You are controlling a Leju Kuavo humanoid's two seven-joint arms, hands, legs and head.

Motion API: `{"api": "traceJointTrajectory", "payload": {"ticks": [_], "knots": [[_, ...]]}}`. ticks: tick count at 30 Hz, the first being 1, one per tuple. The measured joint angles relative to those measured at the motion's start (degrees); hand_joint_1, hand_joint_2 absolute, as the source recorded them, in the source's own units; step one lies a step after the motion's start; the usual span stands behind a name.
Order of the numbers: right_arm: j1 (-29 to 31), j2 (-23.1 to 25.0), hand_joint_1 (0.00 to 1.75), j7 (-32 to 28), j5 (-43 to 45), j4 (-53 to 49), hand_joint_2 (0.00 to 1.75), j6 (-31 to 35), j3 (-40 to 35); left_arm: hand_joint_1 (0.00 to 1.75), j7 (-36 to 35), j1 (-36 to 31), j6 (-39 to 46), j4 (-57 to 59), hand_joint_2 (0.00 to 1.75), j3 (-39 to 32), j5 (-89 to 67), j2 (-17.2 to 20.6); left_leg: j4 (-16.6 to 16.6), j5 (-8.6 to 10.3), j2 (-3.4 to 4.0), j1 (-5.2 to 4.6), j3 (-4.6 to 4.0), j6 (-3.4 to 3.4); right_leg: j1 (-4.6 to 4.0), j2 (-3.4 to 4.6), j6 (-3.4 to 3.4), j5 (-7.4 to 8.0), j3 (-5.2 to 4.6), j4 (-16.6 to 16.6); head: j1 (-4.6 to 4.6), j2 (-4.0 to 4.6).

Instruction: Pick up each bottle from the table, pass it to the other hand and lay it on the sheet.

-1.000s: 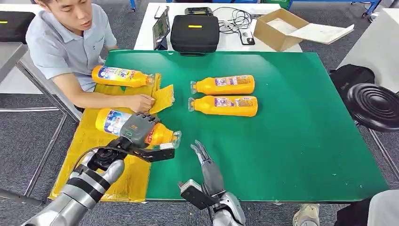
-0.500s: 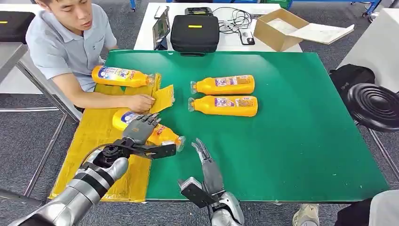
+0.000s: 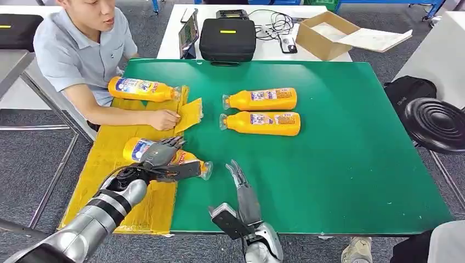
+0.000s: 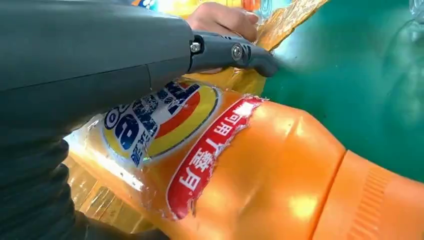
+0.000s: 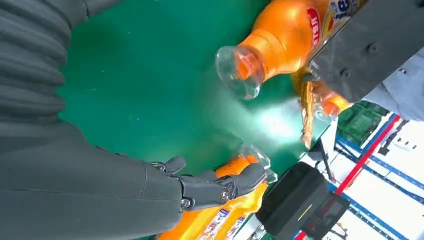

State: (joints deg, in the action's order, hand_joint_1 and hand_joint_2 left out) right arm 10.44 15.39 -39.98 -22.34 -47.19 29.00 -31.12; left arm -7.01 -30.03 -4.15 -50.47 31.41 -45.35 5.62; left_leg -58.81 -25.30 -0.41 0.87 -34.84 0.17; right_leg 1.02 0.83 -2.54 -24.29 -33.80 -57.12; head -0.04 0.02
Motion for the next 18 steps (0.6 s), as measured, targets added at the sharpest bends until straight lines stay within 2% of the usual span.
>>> {"api": "traceJointTrajectory", "payload": {"ticks": [3,7,11,18], "knots": [[-0.2,-0.2,0.0,0.0,1.0,0.0,1.75,0.7,0.0,0.0,4.4,2.3,-2.1,-4.4,1.75,-0.4,7.9,1.3,0.0,0.01,0.04,0.0,0.0,-0.01,0.0,0.02,0.0,0.01,0.01,0.0,0.02,0.0],[-0.4,-1.1,0.0,0.0,3.1,-0.5,1.75,1.4,-0.5,0.0,9.6,7.8,-9.1,-16.1,1.75,-1.3,24.0,6.9,0.0,0.0,0.13,0.01,-0.05,-0.03,-0.01,0.04,0.0,0.0,-0.14,-0.1,0.02,0.0],[-0.4,-1.8,0.0,0.0,3.8,-0.8,1.75,1.7,-1.0,0.0,10.8,10.6,-10.3,-22.8,1.75,-2.0,27.0,11.0,0.0,0.0,0.05,0.03,-0.13,-0.03,-0.02,0.03,0.01,-0.03,-0.2,-0.1,0.02,0.0],[-0.3,-2.8,0.0,0.0,5.1,-1.3,1.75,2.4,-2.7,0.0,18.1,15.6,-11.9,-34.2,1.75,-3.7,36.4,17.4,0.0,0.0,0.07,0.07,-0.13,-0.03,-0.04,0.03,0.02,-0.02,-0.19,-0.1,-0.02,0.0]]}}
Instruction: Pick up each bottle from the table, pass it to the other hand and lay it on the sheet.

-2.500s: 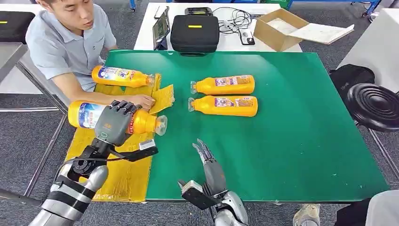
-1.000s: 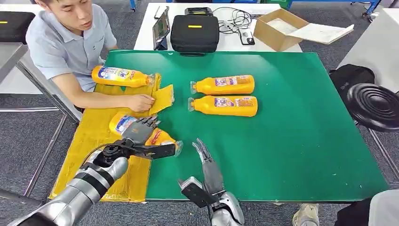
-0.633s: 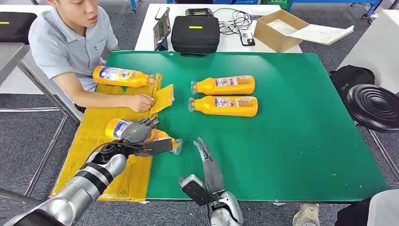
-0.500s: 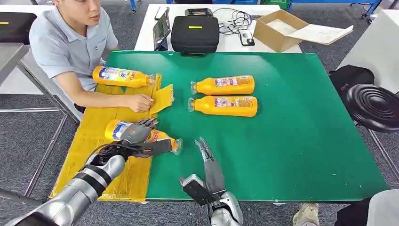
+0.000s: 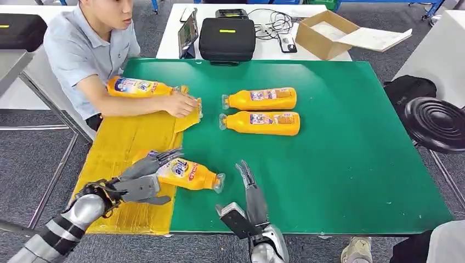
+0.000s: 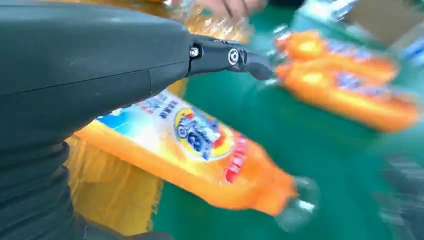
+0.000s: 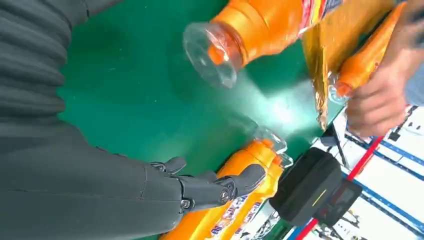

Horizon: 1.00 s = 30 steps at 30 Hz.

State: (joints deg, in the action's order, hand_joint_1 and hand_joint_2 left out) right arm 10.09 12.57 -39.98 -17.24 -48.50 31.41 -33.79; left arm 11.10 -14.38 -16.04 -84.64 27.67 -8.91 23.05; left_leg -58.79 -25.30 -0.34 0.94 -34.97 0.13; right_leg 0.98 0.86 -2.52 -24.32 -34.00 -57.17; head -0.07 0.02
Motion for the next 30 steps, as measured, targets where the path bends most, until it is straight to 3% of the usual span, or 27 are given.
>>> {"api": "traceJointTrajectory", "payload": {"ticks": [9,16,18,22,30], "knots": [[0.1,-0.8,0.0,0.0,0.4,-0.7,1.75,0.5,-2.2,0.0,4.7,5.9,2.3,-9.8,1.75,-3.9,5.3,0.0,0.0,-0.01,0.0,-0.01,0.01,0.0,0.01,0.0,0.0,0.0,-0.03,0.0,0.04,0.0],[-0.5,-1.8,0.0,0.0,1.0,-3.9,1.75,3.2,-2.6,0.0,8.1,8.6,4.6,-12.5,1.75,-6.6,17.9,-8.1,0.0,0.0,-0.05,-0.07,0.01,0.0,0.05,-0.02,-0.01,0.01,0.0,0.0,0.04,0.0],[-1.6,-2.4,0.0,0.0,-2.4,-7.9,1.75,7.1,-2.1,0.0,7.1,10.5,5.3,-13.8,1.75,-8.2,25.6,-11.0,0.0,-0.01,-0.03,-0.08,0.01,0.01,0.05,-0.02,-0.02,0.01,0.0,0.0,0.02,0.0],[-4.9,-2.6,0.0,0.0,-12.9,-16.5,1.75,8.3,3.1,0.0,4.9,13.8,8.2,-15.1,1.75,-10.3,32.3,-15.8,0.0,-0.04,-0.07,-0.08,-0.04,0.02,0.05,-0.04,-0.02,-0.01,-0.04,0.0,0.04,0.0],[-9.5,-2.5,0.0,0.0,-16.4,-28.1,1.75,8.4,10.7,0.0,4.5,17.9,9.3,-16.5,1.75,-12.4,33.1,-20.8,0.0,-0.06,-0.08,-0.07,-0.04,0.0,0.04,-0.04,-0.02,-0.02,-0.03,0.1,0.04,0.0]]}}
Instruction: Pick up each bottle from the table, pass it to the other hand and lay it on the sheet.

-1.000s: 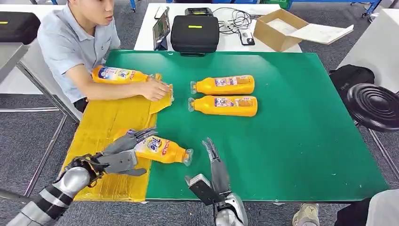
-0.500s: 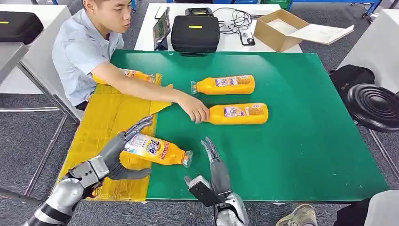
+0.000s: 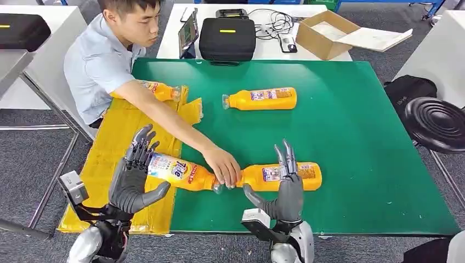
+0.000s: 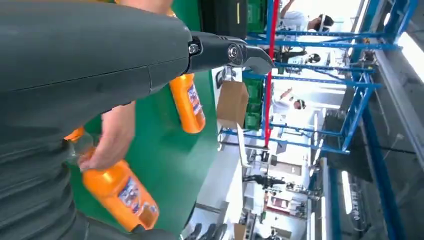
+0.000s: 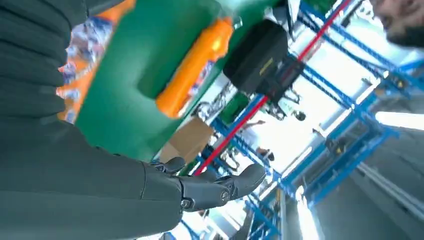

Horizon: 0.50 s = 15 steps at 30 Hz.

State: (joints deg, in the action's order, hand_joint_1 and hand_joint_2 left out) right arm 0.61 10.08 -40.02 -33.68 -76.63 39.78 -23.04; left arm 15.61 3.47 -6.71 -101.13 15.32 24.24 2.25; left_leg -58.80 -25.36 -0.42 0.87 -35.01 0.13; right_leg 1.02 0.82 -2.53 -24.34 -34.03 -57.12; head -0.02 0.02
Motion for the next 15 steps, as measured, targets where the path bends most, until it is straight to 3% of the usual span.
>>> {"api": "traceJointTrajectory", "payload": {"ticks": [6,15], "knots": [[-1.3,0.1,0.0,0.0,-1.3,-3.1,1.75,0.0,1.8,0.0,0.0,0.7,0.3,-0.3,1.75,-0.3,0.1,-1.3,0.0,0.03,-0.01,0.0,0.01,0.01,0.0,0.0,0.01,0.01,0.01,0.0,0.0,0.0],[-6.6,1.6,0.0,0.2,-6.7,-9.6,1.75,0.0,10.8,0.0,3.4,5.5,8.2,-0.7,1.75,-0.3,-6.7,-4.7,0.0,-0.06,-0.01,-0.01,-0.03,0.0,0.01,0.0,-0.01,-0.01,-0.04,0.0,-0.02,0.0]]}}
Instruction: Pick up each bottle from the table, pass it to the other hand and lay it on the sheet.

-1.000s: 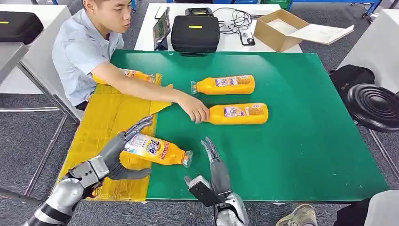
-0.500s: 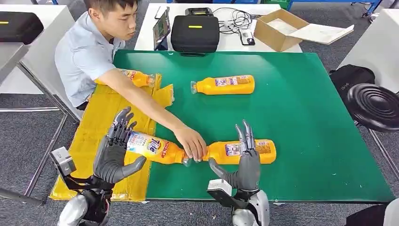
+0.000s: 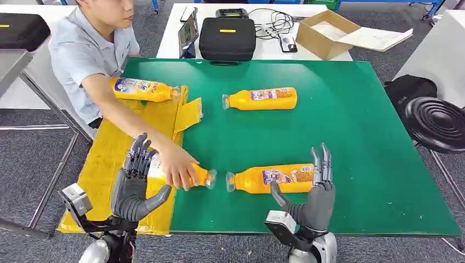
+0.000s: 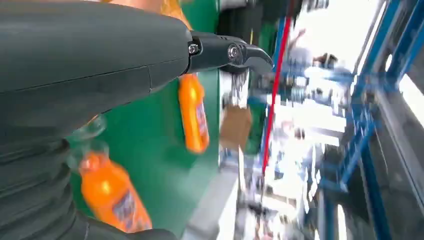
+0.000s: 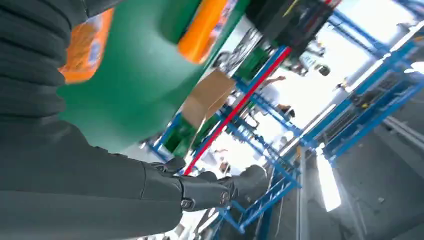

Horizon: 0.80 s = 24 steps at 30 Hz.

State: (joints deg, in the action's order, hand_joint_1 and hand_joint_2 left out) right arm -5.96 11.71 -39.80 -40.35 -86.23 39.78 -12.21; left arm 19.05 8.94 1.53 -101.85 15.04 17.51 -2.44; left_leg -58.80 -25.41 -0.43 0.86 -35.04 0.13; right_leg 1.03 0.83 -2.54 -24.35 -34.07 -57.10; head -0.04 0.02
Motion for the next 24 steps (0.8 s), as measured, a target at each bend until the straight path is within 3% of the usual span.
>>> {"api": "traceJointTrajectory", "payload": {"ticks": [2,4,8,13,18,24], "knots": [[-0.5,0.0,0.0,3.5,-4.8,0.9,1.75,0.0,2.9,0.0,1.6,1.2,5.4,-0.2,1.75,0.3,-7.1,-0.1,0.0,0.0,0.01,0.0,0.0,0.01,0.0,0.0,0.0,0.0,0.0,0.0,0.02,0.0],[0.1,-1.5,0.0,10.7,-7.5,3.4,1.75,-0.5,4.2,0.0,2.4,2.0,8.2,-0.5,1.75,0.7,-11.5,-0.2,0.0,0.0,-0.02,0.0,0.0,0.01,-0.01,-0.01,0.0,0.0,0.04,0.0,0.02,0.0],[4.3,-6.4,0.0,20.1,-9.2,12.7,1.75,-6.9,4.7,0.0,1.2,2.4,8.5,-0.7,1.75,2.1,-13.9,-0.4,0.0,0.04,-0.03,-0.01,0.01,0.05,0.01,-0.01,0.01,0.07,0.05,0.0,0.02,0.0],[8.5,-10.1,0.0,21.3,-9.0,22.8,1.75,-11.1,4.7,0.0,-1.6,1.1,8.0,-0.3,1.75,3.5,-12.2,-1.0,0.0,0.14,-0.08,-0.05,0.01,0.16,0.06,-0.09,-0.02,0.14,0.05,0.0,0.04,0.0],[9.7,-13.1,0.0,22.0,-10.5,25.4,1.75,-12.2,4.3,0.0,-2.1,-0.8,7.5,1.0,1.75,5.0,-9.1,-1.5,0.0,0.14,-0.07,-0.05,0.02,0.16,0.04,-0.08,-0.01,0.13,0.04,0.0,0.04,0.0],[13.7,-16.5,0.0,18.5,-14.7,30.1,1.75,-11.9,2.5,0.0,-1.7,-4.1,6.4,3.5,1.75,6.7,-6.7,-2.1,0.0,0.16,-0.06,-0.07,0.07,0.2,0.07,-0.08,0.04,0.22,0.12,0.0,0.02,0.0]]}}
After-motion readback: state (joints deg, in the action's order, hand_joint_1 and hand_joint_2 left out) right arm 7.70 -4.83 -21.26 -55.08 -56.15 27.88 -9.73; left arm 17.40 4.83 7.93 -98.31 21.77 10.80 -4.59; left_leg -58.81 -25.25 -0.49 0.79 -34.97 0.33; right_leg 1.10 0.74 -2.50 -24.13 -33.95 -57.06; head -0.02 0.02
